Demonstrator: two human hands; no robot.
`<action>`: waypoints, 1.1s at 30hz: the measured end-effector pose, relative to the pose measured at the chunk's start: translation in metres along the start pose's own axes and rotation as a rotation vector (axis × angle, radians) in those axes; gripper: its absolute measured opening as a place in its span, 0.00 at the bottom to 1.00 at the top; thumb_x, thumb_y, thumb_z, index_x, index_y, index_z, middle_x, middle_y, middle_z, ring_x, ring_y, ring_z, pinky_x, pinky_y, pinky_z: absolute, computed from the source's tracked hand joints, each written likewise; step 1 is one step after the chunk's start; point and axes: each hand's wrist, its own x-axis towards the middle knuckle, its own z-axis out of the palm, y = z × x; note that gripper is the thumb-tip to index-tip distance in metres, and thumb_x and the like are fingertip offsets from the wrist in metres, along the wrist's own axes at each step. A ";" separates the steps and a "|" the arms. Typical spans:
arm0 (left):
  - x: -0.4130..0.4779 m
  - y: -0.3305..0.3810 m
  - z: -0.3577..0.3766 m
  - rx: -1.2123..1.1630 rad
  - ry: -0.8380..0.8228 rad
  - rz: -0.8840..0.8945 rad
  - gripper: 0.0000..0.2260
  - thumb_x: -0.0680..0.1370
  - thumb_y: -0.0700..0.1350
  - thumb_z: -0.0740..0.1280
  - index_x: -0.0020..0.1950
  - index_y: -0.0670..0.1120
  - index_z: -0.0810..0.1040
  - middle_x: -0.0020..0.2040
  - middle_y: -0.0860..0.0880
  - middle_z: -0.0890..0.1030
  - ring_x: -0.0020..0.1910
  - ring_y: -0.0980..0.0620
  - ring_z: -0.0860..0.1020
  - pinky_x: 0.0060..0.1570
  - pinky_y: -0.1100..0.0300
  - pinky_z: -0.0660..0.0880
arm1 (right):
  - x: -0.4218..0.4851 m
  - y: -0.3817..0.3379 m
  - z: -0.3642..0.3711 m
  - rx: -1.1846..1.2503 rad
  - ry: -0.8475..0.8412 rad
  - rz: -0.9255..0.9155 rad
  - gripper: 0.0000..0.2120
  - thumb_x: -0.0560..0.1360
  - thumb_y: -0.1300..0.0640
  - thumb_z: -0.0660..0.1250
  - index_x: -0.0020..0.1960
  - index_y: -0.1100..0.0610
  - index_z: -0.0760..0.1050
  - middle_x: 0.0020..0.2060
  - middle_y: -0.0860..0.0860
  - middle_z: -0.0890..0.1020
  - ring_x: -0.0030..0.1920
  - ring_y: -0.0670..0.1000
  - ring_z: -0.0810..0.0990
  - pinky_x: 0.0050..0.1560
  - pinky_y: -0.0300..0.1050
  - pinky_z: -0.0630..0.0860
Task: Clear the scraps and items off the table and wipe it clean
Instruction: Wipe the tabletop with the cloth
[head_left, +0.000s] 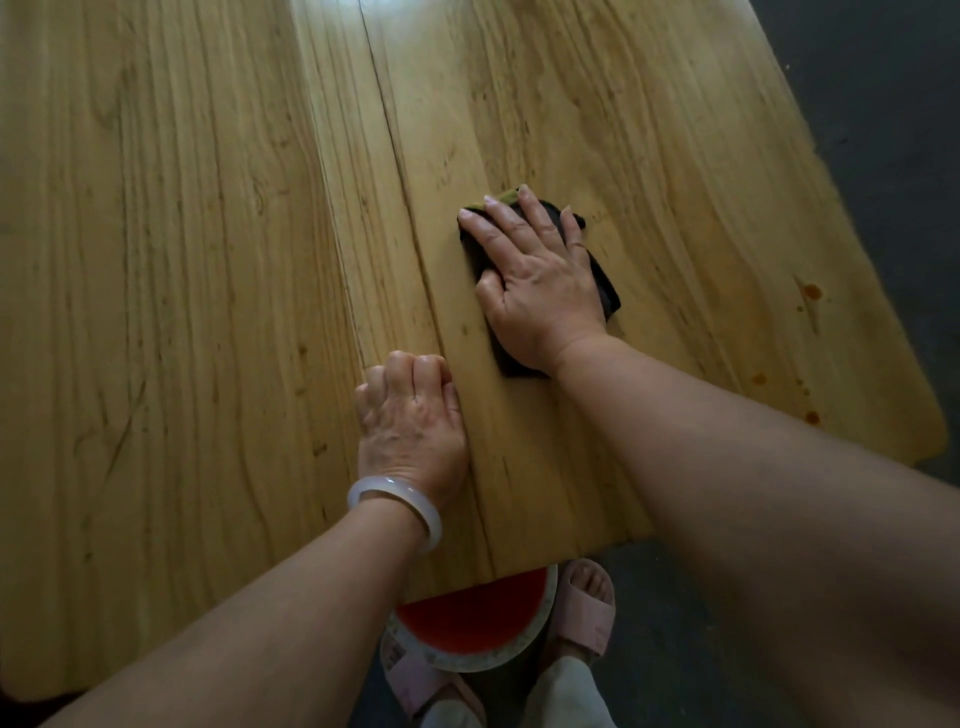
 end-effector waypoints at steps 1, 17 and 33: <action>0.000 0.000 0.000 0.001 -0.005 -0.005 0.12 0.76 0.50 0.50 0.50 0.48 0.70 0.48 0.47 0.68 0.45 0.47 0.66 0.49 0.52 0.65 | 0.001 -0.001 0.000 -0.004 -0.001 0.008 0.27 0.81 0.50 0.51 0.80 0.42 0.52 0.80 0.43 0.52 0.80 0.47 0.41 0.77 0.55 0.34; -0.001 0.000 0.001 -0.016 0.001 0.015 0.12 0.75 0.50 0.50 0.49 0.47 0.70 0.47 0.46 0.70 0.44 0.45 0.68 0.48 0.50 0.67 | -0.128 -0.015 0.027 0.077 0.168 0.073 0.28 0.78 0.50 0.54 0.78 0.46 0.60 0.78 0.47 0.61 0.80 0.51 0.50 0.78 0.59 0.44; 0.000 0.001 0.002 -0.015 0.025 0.001 0.09 0.76 0.49 0.52 0.47 0.48 0.70 0.45 0.47 0.69 0.43 0.48 0.66 0.46 0.51 0.67 | -0.064 0.021 0.003 0.034 0.095 0.027 0.29 0.76 0.47 0.50 0.78 0.44 0.60 0.78 0.45 0.60 0.80 0.49 0.49 0.78 0.59 0.42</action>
